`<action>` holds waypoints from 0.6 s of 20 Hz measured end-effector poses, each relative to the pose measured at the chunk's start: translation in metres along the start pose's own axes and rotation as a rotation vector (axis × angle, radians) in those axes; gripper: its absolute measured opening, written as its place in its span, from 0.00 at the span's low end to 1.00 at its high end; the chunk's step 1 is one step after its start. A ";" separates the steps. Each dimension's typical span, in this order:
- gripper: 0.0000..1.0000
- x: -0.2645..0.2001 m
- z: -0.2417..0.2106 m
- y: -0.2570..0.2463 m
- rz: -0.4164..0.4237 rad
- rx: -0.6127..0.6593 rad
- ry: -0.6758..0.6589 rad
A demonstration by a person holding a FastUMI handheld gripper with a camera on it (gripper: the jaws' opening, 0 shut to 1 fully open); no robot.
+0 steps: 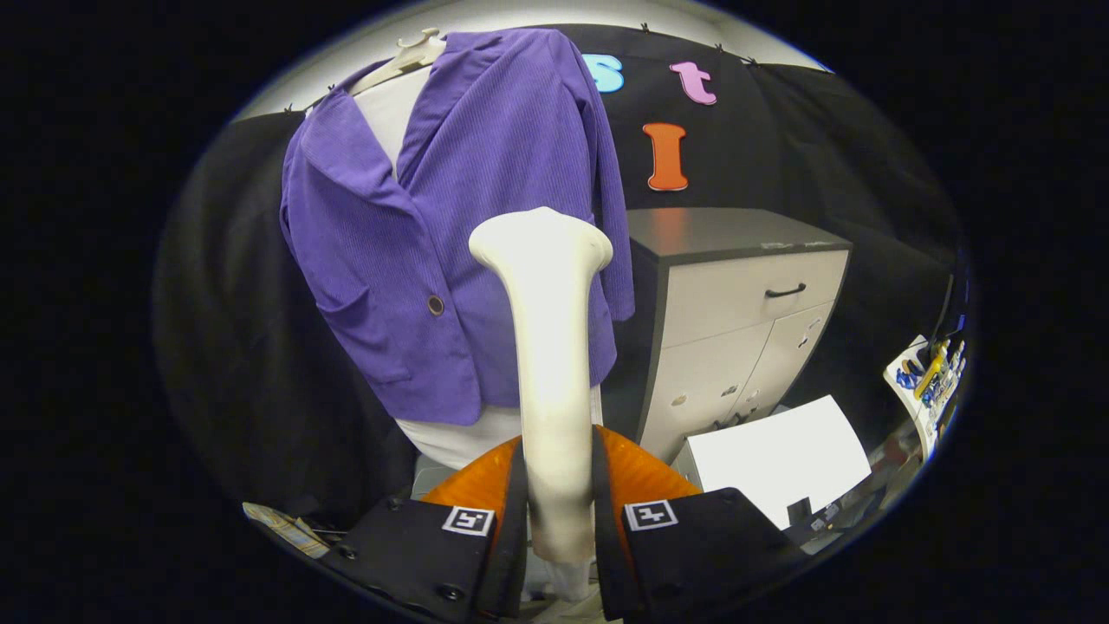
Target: Iron the clothes twice with a garment steamer, once on the left side and once on the right side.
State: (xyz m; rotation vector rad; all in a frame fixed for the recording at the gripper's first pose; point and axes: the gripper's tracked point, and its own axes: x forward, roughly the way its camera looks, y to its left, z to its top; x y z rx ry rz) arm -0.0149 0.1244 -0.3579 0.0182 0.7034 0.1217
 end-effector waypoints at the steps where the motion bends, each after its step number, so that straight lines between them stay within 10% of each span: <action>1: 0.41 -0.007 0.019 0.003 0.005 -0.003 -0.036; 12: 0.41 -0.053 0.144 0.097 0.124 -0.078 -0.290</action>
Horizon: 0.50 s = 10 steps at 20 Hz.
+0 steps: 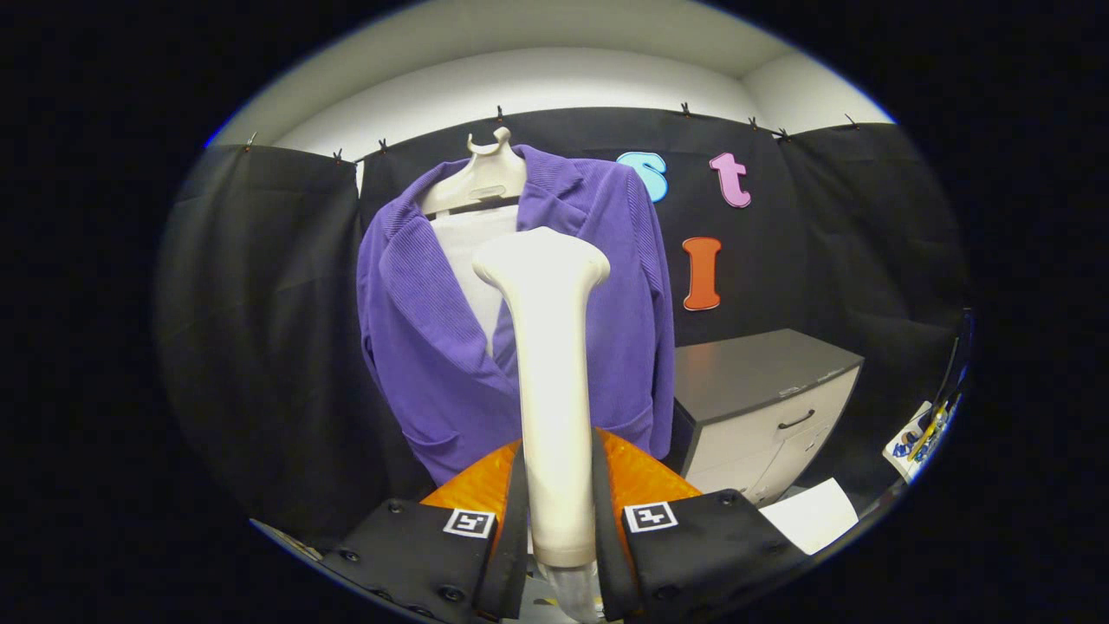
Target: Iron the clothes twice with a garment steamer, once on the left side and once on the right side.
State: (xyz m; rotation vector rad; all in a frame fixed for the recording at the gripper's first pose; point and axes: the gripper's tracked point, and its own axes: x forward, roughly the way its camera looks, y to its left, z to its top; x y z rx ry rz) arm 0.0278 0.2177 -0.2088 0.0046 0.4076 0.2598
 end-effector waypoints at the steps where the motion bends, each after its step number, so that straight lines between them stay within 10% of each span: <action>1: 0.41 -0.002 0.004 0.013 0.023 -0.013 -0.009; 10: 0.41 0.030 -0.022 0.117 0.164 -0.118 0.049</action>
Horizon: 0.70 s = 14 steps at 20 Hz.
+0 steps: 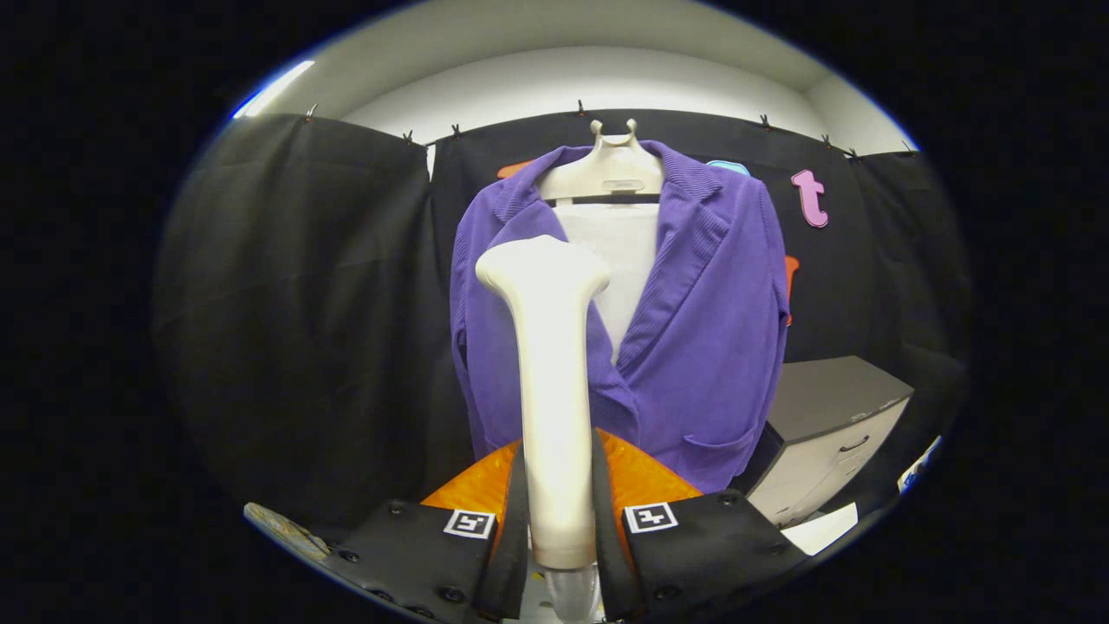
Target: Iron the clothes twice with a garment steamer, once on the left side and once on the right side.
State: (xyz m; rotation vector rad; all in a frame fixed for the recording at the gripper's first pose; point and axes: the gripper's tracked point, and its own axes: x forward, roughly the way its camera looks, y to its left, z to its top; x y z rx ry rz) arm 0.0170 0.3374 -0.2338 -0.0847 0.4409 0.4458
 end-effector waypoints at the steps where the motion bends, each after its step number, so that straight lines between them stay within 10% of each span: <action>1: 0.41 0.004 -0.007 0.008 0.012 -0.010 0.016; 14: 0.41 0.039 -0.073 0.028 -0.006 -0.067 0.168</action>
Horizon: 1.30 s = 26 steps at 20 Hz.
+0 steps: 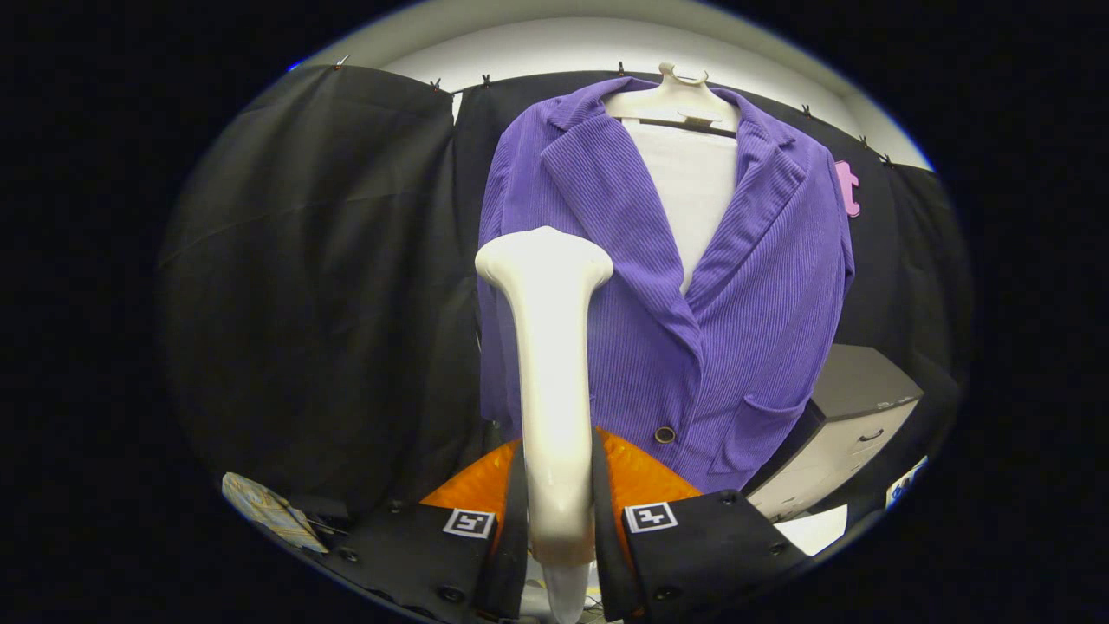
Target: Iron the clothes twice with a garment steamer, once on the left side and once on the right side.
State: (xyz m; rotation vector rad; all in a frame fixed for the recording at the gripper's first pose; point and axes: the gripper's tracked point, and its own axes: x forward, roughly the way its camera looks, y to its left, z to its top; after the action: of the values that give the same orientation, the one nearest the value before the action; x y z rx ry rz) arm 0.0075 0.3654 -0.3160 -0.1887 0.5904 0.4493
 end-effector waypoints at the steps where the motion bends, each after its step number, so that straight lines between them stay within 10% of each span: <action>1: 0.41 0.001 -0.007 -0.001 -0.005 -0.005 0.013; 26: 0.42 0.014 -0.156 -0.016 0.014 -0.017 0.312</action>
State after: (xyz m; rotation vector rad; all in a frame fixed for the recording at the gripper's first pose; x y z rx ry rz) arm -0.0519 0.3100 -0.4508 -0.2740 0.8942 0.4416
